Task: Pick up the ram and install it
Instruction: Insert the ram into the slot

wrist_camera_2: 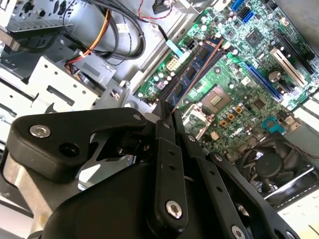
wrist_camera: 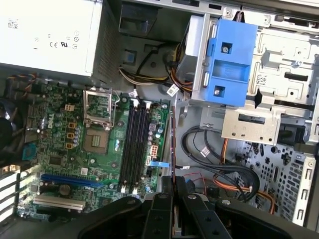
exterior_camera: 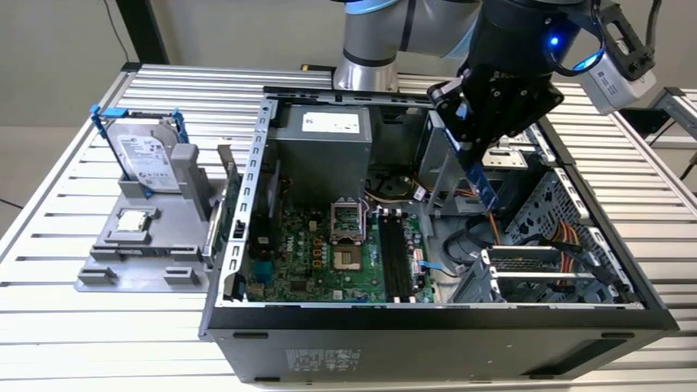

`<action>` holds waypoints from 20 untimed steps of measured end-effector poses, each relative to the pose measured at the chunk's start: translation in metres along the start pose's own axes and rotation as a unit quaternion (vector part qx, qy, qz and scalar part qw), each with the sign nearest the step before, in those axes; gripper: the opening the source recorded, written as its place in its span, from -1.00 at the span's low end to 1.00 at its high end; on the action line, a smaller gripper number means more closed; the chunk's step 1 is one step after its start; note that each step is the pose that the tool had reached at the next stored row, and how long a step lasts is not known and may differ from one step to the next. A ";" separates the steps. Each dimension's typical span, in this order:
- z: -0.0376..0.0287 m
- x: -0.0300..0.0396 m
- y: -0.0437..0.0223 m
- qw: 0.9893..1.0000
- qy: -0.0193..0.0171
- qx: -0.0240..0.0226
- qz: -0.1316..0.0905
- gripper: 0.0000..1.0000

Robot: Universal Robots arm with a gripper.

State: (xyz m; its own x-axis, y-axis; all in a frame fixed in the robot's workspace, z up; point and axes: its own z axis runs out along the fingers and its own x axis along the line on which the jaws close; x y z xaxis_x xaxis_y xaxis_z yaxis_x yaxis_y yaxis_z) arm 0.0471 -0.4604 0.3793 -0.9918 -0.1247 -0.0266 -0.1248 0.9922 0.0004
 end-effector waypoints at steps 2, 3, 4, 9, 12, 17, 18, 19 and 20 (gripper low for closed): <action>0.0010 0.0000 0.0000 1.000 0.000 0.000 0.000 -1.00; 0.0015 0.0001 0.0000 1.000 0.000 0.000 0.000 -1.00; 0.0020 0.0000 0.0000 1.000 0.000 0.000 0.000 -1.00; 0.0044 0.0001 0.0000 1.000 0.000 0.000 0.000 -1.00; 0.0058 0.0005 0.0000 1.000 0.000 0.000 0.000 -1.00; 0.0076 0.0014 0.0001 1.000 0.000 0.000 0.000 -1.00; 0.0077 0.0014 0.0001 1.000 0.000 0.000 0.000 -1.00; 0.0080 0.0014 0.0001 1.000 0.000 0.000 0.000 -1.00; 0.0083 0.0015 0.0001 1.000 0.000 0.000 0.000 -1.00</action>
State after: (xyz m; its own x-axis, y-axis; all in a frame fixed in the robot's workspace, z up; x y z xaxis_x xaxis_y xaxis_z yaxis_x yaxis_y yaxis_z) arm 0.0459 -0.4605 0.3710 -0.9918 -0.1247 -0.0266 -0.1248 0.9922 0.0005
